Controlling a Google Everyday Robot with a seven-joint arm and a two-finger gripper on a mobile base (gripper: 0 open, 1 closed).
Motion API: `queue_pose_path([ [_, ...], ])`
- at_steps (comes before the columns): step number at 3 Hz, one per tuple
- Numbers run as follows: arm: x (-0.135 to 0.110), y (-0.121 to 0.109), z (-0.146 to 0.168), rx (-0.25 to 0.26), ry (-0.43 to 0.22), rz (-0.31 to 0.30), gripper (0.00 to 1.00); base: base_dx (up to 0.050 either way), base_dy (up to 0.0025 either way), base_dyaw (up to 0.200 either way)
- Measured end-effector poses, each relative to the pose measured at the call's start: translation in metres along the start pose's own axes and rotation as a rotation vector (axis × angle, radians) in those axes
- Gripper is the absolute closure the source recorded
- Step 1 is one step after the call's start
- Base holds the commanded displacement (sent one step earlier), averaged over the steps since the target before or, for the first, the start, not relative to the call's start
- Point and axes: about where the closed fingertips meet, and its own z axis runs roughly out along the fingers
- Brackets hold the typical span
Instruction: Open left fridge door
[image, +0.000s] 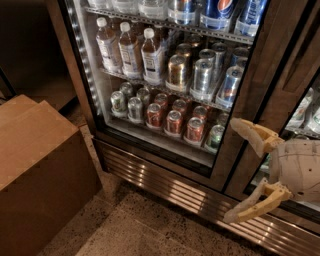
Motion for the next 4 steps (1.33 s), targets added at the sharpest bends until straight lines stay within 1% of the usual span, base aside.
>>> queue_pose_path([
  [1, 0.0000, 0.0000, 0.0000, 0.000, 0.000, 0.000, 0.00, 0.050, -0.00001, 0.000],
  [2, 0.0000, 0.0000, 0.0000, 0.000, 0.000, 0.000, 0.00, 0.000, -0.00001, -0.198],
  [3, -0.0001, 0.0000, 0.0000, 0.000, 0.000, 0.000, 0.00, 0.000, 0.00000, 0.000],
  [4, -0.0081, -0.0019, -0.0019, 0.010, 0.004, -0.001, 0.00, 0.000, 0.00000, 0.000],
])
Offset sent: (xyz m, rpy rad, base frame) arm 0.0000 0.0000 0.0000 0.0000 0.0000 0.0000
